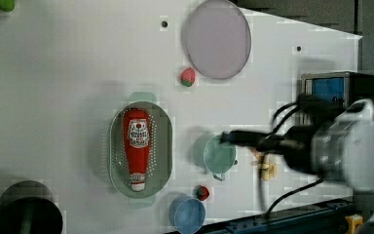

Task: Pick ketchup from strainer and place it on the table

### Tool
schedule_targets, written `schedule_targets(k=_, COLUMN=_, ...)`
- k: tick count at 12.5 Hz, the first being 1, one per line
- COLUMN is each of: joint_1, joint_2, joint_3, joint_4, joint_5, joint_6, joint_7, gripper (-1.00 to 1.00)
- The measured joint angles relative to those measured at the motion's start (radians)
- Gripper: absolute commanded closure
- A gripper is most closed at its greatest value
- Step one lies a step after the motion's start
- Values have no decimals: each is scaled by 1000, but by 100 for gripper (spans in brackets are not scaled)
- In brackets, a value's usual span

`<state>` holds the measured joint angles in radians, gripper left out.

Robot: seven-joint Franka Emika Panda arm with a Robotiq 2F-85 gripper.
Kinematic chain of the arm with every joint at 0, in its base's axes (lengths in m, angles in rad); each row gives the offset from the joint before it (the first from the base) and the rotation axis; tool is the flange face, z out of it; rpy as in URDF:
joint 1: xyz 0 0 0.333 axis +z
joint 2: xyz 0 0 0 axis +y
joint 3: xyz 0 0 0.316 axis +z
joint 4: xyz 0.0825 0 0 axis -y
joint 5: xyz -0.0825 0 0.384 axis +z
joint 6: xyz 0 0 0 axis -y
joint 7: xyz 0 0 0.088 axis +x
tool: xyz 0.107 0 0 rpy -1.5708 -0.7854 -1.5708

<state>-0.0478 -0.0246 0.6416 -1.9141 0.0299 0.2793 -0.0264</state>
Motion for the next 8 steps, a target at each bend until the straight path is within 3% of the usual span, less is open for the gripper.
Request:
schedule_targets(k=4, joint_1=42, joint_2=89, joint_3=110, joint_4=-16, joint_5=-1, joint_6=88, joint_7=0, gripper=-100)
schedule_targets(k=8, joint_1=62, joint_2=214, joint_3=123, joint_4=-92, joint_5=-99, joint_6=282, joint_7=0, gripper=-100)
